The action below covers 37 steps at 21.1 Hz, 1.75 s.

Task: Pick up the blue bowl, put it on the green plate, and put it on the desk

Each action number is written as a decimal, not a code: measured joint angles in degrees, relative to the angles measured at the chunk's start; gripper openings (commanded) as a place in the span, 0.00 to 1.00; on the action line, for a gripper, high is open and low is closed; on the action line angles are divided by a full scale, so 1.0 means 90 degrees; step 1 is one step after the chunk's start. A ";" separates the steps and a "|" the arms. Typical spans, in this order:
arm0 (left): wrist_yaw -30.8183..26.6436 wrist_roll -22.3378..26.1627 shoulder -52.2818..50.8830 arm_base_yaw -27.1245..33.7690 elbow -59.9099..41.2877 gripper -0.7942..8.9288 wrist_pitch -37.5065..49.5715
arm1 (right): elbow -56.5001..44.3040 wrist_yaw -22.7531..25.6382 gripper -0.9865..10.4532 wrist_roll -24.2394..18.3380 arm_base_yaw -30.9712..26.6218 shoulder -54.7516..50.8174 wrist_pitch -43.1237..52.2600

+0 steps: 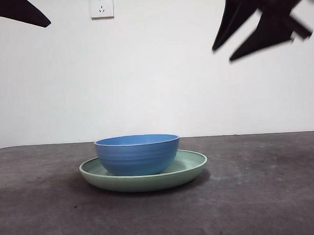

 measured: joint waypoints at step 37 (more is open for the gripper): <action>0.0000 0.0002 0.0000 0.0000 0.0000 0.35 -0.0119 | 0.0000 -0.1083 0.25 -0.1513 0.0017 -0.1923 -0.3560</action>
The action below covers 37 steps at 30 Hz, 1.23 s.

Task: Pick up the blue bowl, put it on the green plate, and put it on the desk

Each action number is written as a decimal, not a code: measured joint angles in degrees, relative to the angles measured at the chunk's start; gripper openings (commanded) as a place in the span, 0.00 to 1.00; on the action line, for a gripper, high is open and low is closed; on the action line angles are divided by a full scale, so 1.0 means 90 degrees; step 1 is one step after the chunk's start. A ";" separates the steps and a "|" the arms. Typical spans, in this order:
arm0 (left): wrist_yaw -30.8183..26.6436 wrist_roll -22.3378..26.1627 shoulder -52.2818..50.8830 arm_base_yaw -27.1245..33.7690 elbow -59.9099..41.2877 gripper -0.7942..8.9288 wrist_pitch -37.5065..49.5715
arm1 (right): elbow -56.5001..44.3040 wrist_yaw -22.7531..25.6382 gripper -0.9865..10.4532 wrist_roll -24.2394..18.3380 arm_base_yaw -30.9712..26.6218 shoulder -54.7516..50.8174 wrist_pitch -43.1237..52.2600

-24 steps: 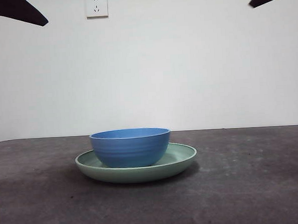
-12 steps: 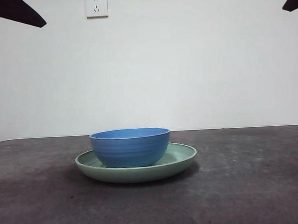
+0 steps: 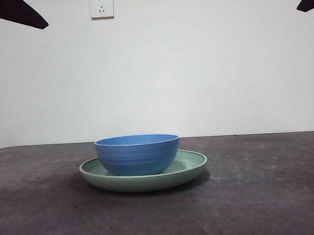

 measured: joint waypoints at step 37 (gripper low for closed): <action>-0.0022 0.0063 -0.0199 0.0007 -0.0007 0.10 0.0005 | 0.0000 0.0000 0.09 -0.0180 0.0000 0.0000 0.0114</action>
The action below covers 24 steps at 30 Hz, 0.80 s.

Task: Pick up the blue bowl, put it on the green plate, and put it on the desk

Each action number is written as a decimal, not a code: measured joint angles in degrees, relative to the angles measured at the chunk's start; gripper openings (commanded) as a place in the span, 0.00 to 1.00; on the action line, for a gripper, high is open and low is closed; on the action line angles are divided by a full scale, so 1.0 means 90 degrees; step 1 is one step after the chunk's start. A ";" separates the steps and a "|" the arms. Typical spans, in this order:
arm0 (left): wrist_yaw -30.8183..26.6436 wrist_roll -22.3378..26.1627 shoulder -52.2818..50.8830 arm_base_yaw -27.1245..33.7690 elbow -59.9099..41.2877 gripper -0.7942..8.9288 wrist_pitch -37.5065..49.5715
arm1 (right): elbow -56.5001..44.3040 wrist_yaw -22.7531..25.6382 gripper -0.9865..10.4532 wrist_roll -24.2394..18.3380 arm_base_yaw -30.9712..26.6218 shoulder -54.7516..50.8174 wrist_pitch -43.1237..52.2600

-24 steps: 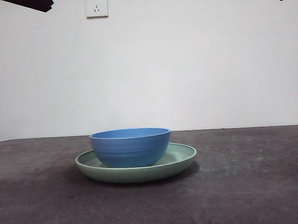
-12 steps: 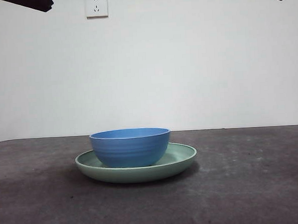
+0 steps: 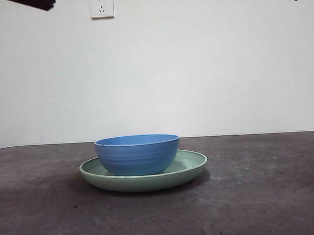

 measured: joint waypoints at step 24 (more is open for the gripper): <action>-0.3660 0.0736 -0.4971 0.2657 -0.4194 0.10 0.4524 | 0.0000 0.0000 0.09 0.0000 0.0000 0.0000 0.0000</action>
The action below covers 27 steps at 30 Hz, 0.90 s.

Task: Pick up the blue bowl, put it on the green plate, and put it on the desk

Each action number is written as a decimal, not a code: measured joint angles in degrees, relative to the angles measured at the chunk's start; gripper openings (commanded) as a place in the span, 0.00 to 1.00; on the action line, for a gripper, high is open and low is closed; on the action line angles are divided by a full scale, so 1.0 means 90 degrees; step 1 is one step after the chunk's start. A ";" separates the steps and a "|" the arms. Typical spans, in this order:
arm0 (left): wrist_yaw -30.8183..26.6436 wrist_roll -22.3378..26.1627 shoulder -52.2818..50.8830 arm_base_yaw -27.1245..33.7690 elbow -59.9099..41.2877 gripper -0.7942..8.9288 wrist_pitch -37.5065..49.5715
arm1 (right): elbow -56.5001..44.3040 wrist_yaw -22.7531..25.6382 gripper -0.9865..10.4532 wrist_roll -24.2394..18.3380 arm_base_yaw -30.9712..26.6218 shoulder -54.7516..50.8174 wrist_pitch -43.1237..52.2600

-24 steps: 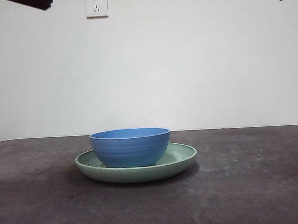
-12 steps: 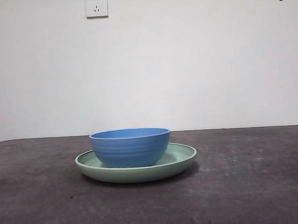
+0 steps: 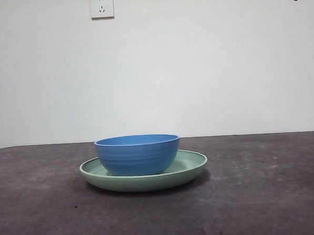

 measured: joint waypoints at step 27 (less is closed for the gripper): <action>0.0000 -0.0046 -0.0879 0.0036 -0.1826 0.10 -0.0330 | 0.0000 0.0000 0.09 0.0000 0.0000 0.0000 0.0000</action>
